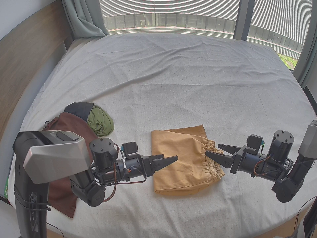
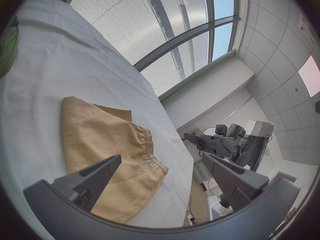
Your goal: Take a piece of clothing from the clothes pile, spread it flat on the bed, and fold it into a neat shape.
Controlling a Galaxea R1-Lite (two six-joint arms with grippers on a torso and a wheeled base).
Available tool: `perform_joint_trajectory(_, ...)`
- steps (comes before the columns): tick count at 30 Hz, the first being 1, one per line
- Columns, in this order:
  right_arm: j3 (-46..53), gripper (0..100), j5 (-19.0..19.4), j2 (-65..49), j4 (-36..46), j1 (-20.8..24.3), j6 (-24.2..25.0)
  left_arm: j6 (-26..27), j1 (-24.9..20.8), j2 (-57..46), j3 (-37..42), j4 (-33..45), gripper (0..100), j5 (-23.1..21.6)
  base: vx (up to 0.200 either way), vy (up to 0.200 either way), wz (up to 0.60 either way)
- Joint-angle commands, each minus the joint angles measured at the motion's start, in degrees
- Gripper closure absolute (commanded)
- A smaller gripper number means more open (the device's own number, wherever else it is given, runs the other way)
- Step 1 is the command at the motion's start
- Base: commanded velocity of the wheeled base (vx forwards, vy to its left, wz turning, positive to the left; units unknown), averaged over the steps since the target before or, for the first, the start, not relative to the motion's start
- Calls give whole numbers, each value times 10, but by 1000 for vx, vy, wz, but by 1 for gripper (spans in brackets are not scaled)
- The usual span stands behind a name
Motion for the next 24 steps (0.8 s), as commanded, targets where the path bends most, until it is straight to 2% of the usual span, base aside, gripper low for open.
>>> perform_joint_trajectory(1,0,0,0,1,0,0,0,14,24,-22,24,0,0,-9,0,0,0)
perform_joint_trajectory(5,1,0,0,1,0,0,0,49,57,-53,64,0,0,-27,0,0,0)
perform_joint_trajectory(11,0,0,-1,1,0,0,-1,142,97,-89,124,1,0,-52,0,0,0)
perform_joint_trajectory(17,0,0,-1,2,0,1,-1,184,141,-129,173,0,0,-81,0,0,0)
perform_joint_trajectory(24,0,0,-1,3,0,2,-1,223,184,-143,181,0,0,-98,0,0,0)
